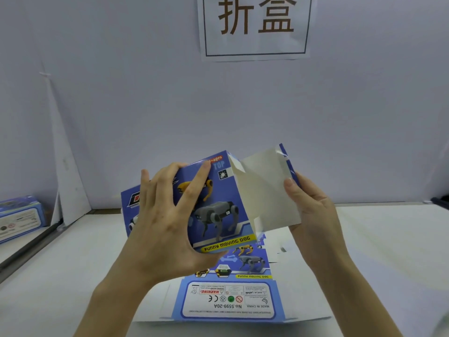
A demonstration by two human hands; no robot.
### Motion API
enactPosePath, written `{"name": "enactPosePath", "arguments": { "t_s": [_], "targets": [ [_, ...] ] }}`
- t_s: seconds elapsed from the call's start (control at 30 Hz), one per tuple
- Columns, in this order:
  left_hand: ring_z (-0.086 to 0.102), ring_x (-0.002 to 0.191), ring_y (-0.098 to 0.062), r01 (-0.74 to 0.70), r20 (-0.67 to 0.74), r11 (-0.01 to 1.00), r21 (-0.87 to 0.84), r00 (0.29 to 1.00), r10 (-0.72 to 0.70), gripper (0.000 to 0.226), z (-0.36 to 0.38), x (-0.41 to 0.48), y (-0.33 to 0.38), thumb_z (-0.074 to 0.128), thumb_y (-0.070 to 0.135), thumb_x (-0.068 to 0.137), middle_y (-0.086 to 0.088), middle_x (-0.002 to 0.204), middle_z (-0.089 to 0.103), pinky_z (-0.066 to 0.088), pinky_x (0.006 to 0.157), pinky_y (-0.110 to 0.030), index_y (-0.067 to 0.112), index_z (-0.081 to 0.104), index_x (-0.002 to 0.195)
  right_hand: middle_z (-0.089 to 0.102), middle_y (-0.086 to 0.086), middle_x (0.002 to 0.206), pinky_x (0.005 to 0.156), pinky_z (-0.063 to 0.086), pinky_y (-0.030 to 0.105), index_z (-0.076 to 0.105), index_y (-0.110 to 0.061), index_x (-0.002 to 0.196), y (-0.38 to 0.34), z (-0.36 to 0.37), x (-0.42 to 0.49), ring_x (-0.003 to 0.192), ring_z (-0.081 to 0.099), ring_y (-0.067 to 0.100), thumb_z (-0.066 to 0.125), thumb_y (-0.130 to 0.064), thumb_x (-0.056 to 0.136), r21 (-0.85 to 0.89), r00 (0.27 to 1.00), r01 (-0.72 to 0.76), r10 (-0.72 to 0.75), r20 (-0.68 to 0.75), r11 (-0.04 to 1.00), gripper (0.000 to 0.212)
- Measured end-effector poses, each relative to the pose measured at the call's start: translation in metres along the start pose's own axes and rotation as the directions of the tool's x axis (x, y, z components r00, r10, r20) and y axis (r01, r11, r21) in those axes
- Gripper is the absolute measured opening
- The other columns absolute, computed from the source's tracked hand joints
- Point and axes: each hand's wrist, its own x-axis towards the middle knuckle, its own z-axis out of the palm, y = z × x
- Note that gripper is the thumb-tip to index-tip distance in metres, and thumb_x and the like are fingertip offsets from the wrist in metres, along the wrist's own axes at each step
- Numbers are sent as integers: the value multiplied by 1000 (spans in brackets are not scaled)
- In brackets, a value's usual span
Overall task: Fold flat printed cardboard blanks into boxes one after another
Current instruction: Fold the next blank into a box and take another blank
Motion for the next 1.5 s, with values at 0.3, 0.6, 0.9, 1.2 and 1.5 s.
{"name": "enactPosePath", "arguments": {
  "t_s": [0.3, 0.6, 0.9, 1.2, 1.5],
  "targets": [
    [29, 133, -34, 46, -55, 996, 71, 998, -42, 114, 3, 1, 14, 50, 81, 58, -22, 135, 37, 7, 112, -63, 19, 22, 148, 65, -16, 122, 85, 57, 30, 57, -37, 128, 8, 34, -24, 115, 60, 8, 45, -26, 95, -253, 942, 312, -264, 207, 916, 37],
    [34, 131, -37, 63, -93, 992, 112, 994, -53, 113, 0, 1, 19, 50, 81, 59, -24, 133, 40, 10, 112, -63, 18, 23, 148, 59, -17, 129, 74, 56, 21, 48, -47, 134, 8, 38, -30, 121, 57, 11, 44, -36, 93, -250, 906, 333, -236, 352, 909, 43],
    [35, 130, -37, 56, -52, 998, 43, 997, -53, 118, -6, 0, 21, 54, 80, 55, -19, 133, 38, 5, 116, -57, 18, 25, 151, 43, -11, 147, 88, 55, 29, 35, -45, 144, 5, 20, -24, 130, 49, 16, 63, -37, 84, -304, 826, 387, -181, 534, 871, 66],
    [38, 130, -39, 29, -63, 999, 37, 998, -27, 117, -3, 0, 21, 55, 79, 58, -21, 132, 38, 7, 116, -60, 15, 24, 151, 27, -20, 154, 99, 49, 38, 29, -45, 146, 11, 24, -24, 142, 30, 14, 56, -37, 89, -399, 800, 486, -212, 561, 778, 63],
    [39, 127, -40, 134, -55, 991, -19, 989, -135, 115, -1, 0, 16, 53, 78, 56, -21, 133, 39, 12, 114, -60, 18, 26, 150, 10, -33, 154, 108, 42, 32, 12, -58, 144, 10, 19, -24, 143, 16, -5, 50, -57, 86, -594, 790, 555, -147, 595, 582, 69]
  ]
}}
